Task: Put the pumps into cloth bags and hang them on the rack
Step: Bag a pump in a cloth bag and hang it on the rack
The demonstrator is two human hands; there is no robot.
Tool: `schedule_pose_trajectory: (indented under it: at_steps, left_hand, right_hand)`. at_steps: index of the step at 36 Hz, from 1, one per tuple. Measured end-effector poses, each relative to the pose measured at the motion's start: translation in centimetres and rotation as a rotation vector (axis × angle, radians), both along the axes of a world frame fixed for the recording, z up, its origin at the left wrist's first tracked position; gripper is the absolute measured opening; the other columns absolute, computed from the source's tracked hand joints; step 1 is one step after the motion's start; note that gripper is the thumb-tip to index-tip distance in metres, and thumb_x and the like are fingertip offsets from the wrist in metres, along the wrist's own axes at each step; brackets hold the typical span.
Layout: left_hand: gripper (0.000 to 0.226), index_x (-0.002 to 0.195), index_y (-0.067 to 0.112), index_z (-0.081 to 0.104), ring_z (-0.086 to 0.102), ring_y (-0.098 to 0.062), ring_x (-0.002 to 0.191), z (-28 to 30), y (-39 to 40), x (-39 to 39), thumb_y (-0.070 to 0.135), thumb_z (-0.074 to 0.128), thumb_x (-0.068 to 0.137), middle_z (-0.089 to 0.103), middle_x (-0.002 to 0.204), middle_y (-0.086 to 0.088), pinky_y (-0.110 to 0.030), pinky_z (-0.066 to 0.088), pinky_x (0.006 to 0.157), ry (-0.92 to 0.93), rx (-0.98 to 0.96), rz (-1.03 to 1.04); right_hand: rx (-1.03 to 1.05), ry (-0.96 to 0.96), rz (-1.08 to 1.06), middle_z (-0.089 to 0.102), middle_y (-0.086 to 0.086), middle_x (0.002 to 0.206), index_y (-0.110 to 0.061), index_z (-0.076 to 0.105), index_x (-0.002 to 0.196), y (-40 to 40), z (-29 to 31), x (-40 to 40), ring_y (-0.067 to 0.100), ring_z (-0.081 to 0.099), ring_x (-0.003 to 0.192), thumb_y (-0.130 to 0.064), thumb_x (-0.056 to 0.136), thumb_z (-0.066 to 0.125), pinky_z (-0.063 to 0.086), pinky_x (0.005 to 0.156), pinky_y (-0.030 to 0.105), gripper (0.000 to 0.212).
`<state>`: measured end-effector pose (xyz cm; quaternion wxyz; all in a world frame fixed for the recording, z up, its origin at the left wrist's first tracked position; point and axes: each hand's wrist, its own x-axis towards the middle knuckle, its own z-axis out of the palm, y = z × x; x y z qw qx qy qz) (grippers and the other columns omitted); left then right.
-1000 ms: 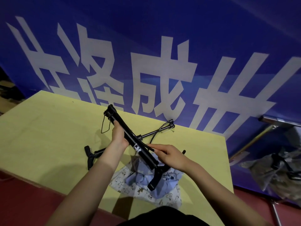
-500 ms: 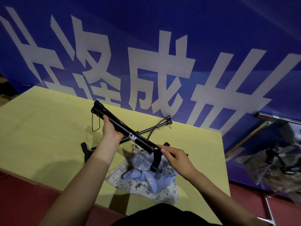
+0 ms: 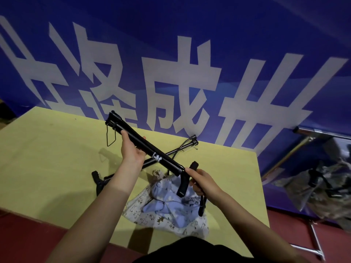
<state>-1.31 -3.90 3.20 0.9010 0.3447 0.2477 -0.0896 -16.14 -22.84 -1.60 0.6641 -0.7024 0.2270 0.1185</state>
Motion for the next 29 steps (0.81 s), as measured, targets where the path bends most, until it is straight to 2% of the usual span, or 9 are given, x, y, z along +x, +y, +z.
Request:
schedule_pose_trajectory:
  at_steps: [3,6,12,17,19,21,23,26,29]
  left_hand:
    - [0.052,0.135,0.021,0.045,0.062,-0.023,0.098,0.5,-0.4,0.1,0.053,0.049,0.095,0.047,0.136,-0.009,-0.039,0.052,0.082,-0.007,-0.019,-0.014]
    - [0.046,0.128,0.022,0.045,0.061,-0.023,0.101,0.7,-0.7,0.2,0.053,0.048,0.095,0.048,0.134,-0.012,-0.038,0.052,0.075,0.0,-0.058,-0.039]
    - [0.062,0.145,0.025,0.033,0.057,-0.025,0.115,0.2,-1.5,-0.6,0.057,0.046,0.094,0.052,0.12,-0.004,-0.047,0.041,0.106,-0.096,0.033,-0.243]
    - [0.039,0.131,0.017,0.044,0.058,-0.032,0.116,0.7,-2.0,-1.5,0.031,0.056,0.097,0.055,0.121,-0.012,-0.051,0.05,0.092,-0.034,0.052,-0.389]
    - [0.023,0.117,0.017,0.049,0.057,-0.034,0.119,0.4,-2.0,-1.5,0.028,0.054,0.098,0.055,0.122,-0.013,-0.052,0.049,0.095,-0.017,0.033,-0.408]
    - [0.016,0.109,0.017,0.048,0.056,-0.036,0.12,0.3,-2.1,-1.5,0.029,0.053,0.098,0.055,0.123,-0.014,-0.054,0.047,0.099,-0.006,0.012,-0.414]
    - [0.021,0.112,0.018,0.048,0.056,-0.038,0.119,0.2,-2.0,-1.4,0.033,0.054,0.098,0.056,0.122,-0.015,-0.055,0.046,0.099,-0.011,0.003,-0.419]
    - [0.047,0.129,0.019,0.043,0.058,-0.039,0.116,0.1,-1.8,-1.0,0.049,0.054,0.093,0.058,0.125,-0.019,-0.057,0.047,0.096,-0.019,-0.01,-0.428]
    - [0.061,0.136,0.014,0.047,0.058,-0.031,0.116,-0.1,-1.8,-1.0,0.053,0.057,0.09,0.058,0.129,-0.015,-0.043,0.054,0.085,-0.02,0.105,-0.394]
  right_hand:
    - [0.074,-0.031,0.084,0.042,-0.002,0.054,-0.006,0.06,0.107,-0.5,0.5,0.0,0.014,0.026,0.045,-0.048,0.091,0.059,0.021,0.045,0.025,0.045]
    - [0.128,-0.078,0.092,0.03,-0.001,0.051,-0.006,0.058,0.095,-0.8,0.8,-0.1,0.014,0.023,0.044,-0.047,0.091,0.059,0.02,0.045,0.025,0.041]
    - [0.131,-0.12,0.039,0.021,-0.002,0.054,-0.009,0.047,0.096,-1.4,0.4,-0.3,0.014,0.015,0.047,-0.042,0.093,0.058,0.013,0.049,0.029,0.035]
    - [0.044,-0.175,-0.008,0.026,-0.005,0.05,-0.01,0.046,0.101,-2.1,0.3,-0.2,0.013,0.017,0.045,-0.044,0.091,0.06,0.018,0.045,0.025,0.038]
    - [-0.016,-0.196,-0.046,0.034,-0.009,0.05,-0.008,0.047,0.096,-2.2,0.4,-0.2,0.01,0.025,0.043,-0.047,0.087,0.062,0.024,0.045,0.023,0.043]
    - [-0.067,-0.22,-0.063,0.043,-0.014,0.05,-0.012,0.05,0.09,-2.3,0.7,-0.2,0.003,0.035,0.042,-0.04,0.091,0.061,0.028,0.047,0.017,0.031]
    - [-0.085,-0.228,-0.06,0.044,-0.014,0.055,-0.015,0.051,0.088,-2.5,0.9,-0.2,0.001,0.038,0.044,-0.035,0.094,0.06,0.029,0.049,0.015,0.023]
    - [-0.061,-0.225,-0.059,0.037,-0.004,0.058,-0.013,0.049,0.084,-3.2,0.9,-0.3,0.011,0.03,0.048,-0.037,0.093,0.06,0.027,0.049,0.022,0.028]
    - [-0.057,-0.201,-0.102,0.039,0.009,0.065,-0.012,0.052,0.082,-4.1,0.7,-0.6,0.014,0.032,0.051,-0.041,0.093,0.06,0.027,0.051,0.024,0.032]
